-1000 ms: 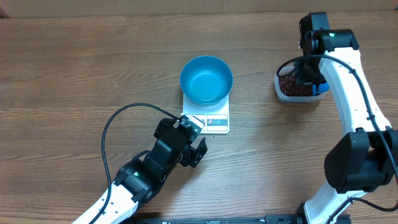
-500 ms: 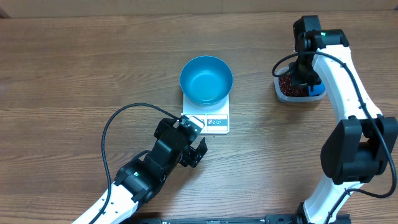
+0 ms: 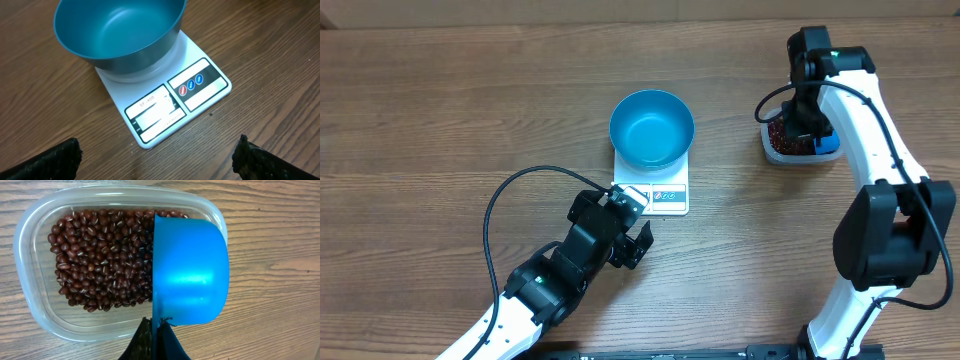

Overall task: Scoop item into bowl and weigh 150g on scale
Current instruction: 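Lower the scoop into the red beans with the right gripper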

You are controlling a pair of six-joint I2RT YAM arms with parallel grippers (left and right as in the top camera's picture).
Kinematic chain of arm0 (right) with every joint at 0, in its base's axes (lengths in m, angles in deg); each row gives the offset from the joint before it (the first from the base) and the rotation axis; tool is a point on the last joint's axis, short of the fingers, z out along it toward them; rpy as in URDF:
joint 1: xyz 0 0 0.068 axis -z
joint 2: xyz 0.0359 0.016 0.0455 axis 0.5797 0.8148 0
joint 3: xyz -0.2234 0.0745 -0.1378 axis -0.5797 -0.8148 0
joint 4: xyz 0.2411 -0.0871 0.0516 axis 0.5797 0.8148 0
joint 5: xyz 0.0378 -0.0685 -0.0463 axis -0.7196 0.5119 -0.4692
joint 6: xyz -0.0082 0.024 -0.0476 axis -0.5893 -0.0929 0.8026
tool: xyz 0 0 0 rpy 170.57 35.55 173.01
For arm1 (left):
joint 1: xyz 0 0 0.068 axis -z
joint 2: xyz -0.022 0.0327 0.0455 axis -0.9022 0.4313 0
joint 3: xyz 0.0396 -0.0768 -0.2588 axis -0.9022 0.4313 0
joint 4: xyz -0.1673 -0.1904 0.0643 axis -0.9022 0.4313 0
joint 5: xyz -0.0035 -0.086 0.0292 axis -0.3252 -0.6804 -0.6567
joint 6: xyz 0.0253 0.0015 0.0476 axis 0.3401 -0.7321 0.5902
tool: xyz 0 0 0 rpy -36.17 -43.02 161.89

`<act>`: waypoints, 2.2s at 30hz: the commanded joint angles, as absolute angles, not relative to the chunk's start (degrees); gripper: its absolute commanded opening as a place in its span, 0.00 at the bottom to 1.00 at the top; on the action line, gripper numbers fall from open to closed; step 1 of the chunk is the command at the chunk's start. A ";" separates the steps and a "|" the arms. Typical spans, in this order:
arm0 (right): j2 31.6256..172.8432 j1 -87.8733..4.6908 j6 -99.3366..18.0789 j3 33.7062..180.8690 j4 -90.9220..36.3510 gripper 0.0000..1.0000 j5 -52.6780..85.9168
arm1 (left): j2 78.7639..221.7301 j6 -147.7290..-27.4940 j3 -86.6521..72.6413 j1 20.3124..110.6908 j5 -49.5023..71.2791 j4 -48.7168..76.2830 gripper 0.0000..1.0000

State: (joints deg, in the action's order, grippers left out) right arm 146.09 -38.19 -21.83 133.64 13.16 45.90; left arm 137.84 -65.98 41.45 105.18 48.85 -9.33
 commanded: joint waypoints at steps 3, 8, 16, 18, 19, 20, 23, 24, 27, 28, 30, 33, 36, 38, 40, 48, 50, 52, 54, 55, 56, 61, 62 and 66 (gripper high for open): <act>147.16 -38.06 -22.20 134.62 13.75 0.04 43.34 | 137.41 -65.31 41.76 104.88 49.42 -9.46 1.00; 147.16 -38.06 -22.20 134.62 13.58 0.04 39.30 | 137.41 -65.28 41.76 104.88 49.42 -9.46 1.00; 147.16 -38.06 -22.01 134.62 13.62 0.04 35.82 | 137.41 -65.28 41.76 104.88 49.42 -9.46 1.00; 147.16 -38.06 -22.01 134.62 13.64 0.04 35.17 | 137.41 -65.28 41.76 104.88 49.42 -9.46 1.00; 147.16 -38.06 -21.98 134.62 13.66 0.04 34.99 | 137.41 -65.31 41.76 104.88 49.40 -9.46 0.99; 147.16 -38.06 -21.98 134.62 13.75 0.04 35.01 | 137.41 -65.28 41.76 104.88 49.42 -9.46 1.00; 147.16 -38.06 -21.96 134.62 13.77 0.04 34.88 | 137.41 -65.28 41.76 104.88 49.42 -9.46 1.00; 147.16 -38.06 -21.77 134.62 13.77 0.04 34.38 | 137.41 -65.31 41.76 104.88 49.42 -9.46 1.00; 147.16 -38.06 -21.74 134.62 13.75 0.04 32.78 | 137.41 -65.28 41.76 104.88 49.42 -9.46 1.00; 147.16 -38.06 -21.74 134.62 13.75 0.04 32.15 | 137.41 -65.31 41.76 104.88 49.42 -9.46 1.00; 147.16 -38.04 -21.74 134.62 13.73 0.04 31.80 | 137.41 -65.31 41.76 104.88 49.42 -9.46 1.00; 147.16 -38.04 -21.70 134.62 13.77 0.04 31.58 | 137.41 -65.28 41.76 104.88 49.42 -9.46 0.99; 147.16 -38.04 -20.50 134.62 13.58 0.04 28.76 | 137.41 -65.28 41.76 104.88 49.42 -9.46 1.00; 147.16 -38.04 -20.50 134.62 13.62 0.04 28.74 | 137.41 -65.28 41.76 104.88 49.42 -9.46 1.00; 147.16 -37.93 -20.50 134.62 13.73 0.04 28.21 | 137.41 -65.31 41.76 104.88 49.42 -9.46 1.00; 147.16 -36.92 -20.35 134.62 13.75 0.04 25.31 | 137.41 -65.28 41.76 104.88 49.42 -9.46 1.00; 147.16 -36.42 -20.26 134.62 13.75 0.04 24.26 | 137.41 -65.28 41.76 104.88 49.42 -9.46 1.00; 147.16 -35.72 -19.47 134.62 13.77 0.04 22.60 | 137.41 -65.28 41.76 104.88 49.42 -9.46 1.00; 147.16 -34.98 -18.82 134.62 13.69 0.04 20.56 | 137.41 -65.28 41.76 104.88 49.42 -9.46 1.00; 147.16 -34.54 -18.68 134.62 13.62 0.04 19.78 | 137.41 -65.28 41.76 104.88 49.42 -9.46 1.00; 147.23 -34.02 -18.16 134.62 13.53 0.04 18.84 | 137.41 -65.31 41.76 104.88 49.42 -9.46 0.99; 147.23 -31.37 -15.91 134.62 13.60 0.04 14.55 | 137.41 -65.28 41.76 104.88 49.40 -9.46 1.00; 147.31 -30.89 -15.71 134.62 13.58 0.04 13.75 | 137.41 -65.31 41.76 104.88 49.42 -9.46 0.99; 148.36 -29.49 -15.67 134.62 13.40 0.04 12.50 | 137.41 -65.31 41.76 104.88 49.42 -9.46 1.00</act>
